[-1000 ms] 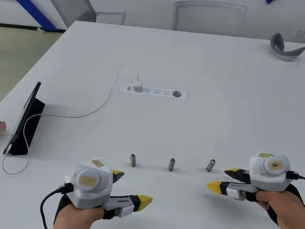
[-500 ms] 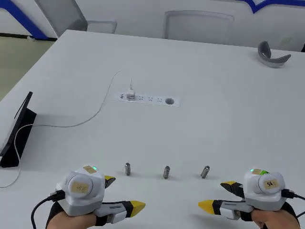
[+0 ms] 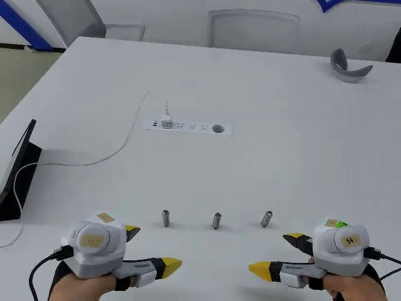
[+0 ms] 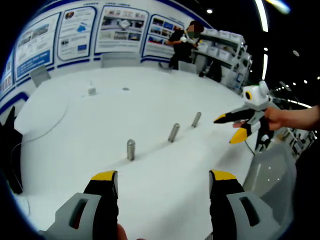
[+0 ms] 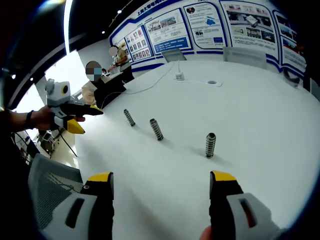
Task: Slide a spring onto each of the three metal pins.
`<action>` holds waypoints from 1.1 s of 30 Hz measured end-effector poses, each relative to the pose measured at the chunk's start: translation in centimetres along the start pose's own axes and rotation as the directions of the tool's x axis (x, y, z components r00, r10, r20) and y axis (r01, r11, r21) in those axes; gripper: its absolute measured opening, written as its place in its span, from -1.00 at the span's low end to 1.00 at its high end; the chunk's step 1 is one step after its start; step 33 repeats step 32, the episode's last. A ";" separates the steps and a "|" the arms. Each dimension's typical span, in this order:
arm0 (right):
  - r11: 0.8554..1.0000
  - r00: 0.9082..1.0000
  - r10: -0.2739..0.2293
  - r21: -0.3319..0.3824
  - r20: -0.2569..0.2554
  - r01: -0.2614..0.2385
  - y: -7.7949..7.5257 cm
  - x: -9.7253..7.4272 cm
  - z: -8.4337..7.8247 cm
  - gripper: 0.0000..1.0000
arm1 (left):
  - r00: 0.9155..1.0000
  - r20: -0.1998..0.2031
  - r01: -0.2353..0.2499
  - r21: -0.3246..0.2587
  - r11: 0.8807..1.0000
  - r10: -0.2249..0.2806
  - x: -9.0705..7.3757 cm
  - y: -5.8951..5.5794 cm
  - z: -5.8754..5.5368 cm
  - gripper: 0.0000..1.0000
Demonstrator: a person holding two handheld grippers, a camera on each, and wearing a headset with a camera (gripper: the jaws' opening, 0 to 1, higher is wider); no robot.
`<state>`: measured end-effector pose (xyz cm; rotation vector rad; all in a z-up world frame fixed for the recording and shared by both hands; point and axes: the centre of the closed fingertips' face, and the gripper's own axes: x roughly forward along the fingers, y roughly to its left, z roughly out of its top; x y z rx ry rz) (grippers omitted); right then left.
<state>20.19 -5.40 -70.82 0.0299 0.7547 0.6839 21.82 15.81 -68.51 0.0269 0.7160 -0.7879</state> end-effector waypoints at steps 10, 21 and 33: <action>1.000 1.000 -0.005 -0.007 0.008 0.005 0.8 -0.2 0.1 0.71 | 1.000 0.000 0.003 -0.016 1.000 -0.003 -0.1 0.1 -0.2 0.59; 1.000 1.000 0.002 -0.008 0.014 -0.002 1.7 -0.4 -0.2 0.73 | 1.000 -0.004 0.003 -0.008 1.000 -0.003 -0.4 0.1 -0.4 0.59; 1.000 1.000 0.019 -0.012 0.023 -0.019 2.5 -0.3 -0.2 0.73 | 1.000 -0.005 0.010 -0.019 1.000 -0.011 -0.9 0.2 -0.5 0.60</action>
